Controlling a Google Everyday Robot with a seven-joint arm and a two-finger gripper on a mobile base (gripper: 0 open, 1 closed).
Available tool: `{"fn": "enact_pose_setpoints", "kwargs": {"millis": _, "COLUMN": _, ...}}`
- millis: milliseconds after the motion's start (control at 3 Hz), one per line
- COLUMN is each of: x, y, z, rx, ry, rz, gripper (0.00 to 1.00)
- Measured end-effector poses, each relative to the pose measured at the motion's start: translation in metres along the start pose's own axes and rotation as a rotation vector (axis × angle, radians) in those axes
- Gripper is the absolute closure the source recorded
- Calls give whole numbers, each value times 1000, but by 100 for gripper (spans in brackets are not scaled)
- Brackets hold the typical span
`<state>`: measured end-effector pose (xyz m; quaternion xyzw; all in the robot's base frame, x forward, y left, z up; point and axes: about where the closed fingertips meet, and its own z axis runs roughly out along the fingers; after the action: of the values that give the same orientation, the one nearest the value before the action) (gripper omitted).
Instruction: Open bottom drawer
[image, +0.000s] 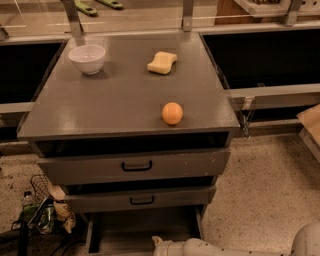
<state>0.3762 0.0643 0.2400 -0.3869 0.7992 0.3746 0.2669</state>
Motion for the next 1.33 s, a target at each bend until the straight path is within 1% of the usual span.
{"fn": "enact_pose_setpoints", "kwargs": {"millis": 333, "x": 0, "y": 0, "z": 0, "rx": 0, "ry": 0, "rz": 0, "gripper": 0}}
{"fn": "enact_pose_setpoints", "kwargs": {"millis": 667, "x": -1, "y": 1, "z": 1, "rx": 4, "ry": 15, "rz": -13, "gripper": 0}}
{"fn": "enact_pose_setpoints", "kwargs": {"millis": 1000, "x": 24, "y": 12, "z": 33, "rx": -37, "ry": 98, "rz": -2, "gripper": 0}}
{"fn": "enact_pose_setpoints", "kwargs": {"millis": 1333, "x": 25, "y": 14, "z": 34, "rx": -45, "ry": 100, "rz": -2, "gripper": 0}}
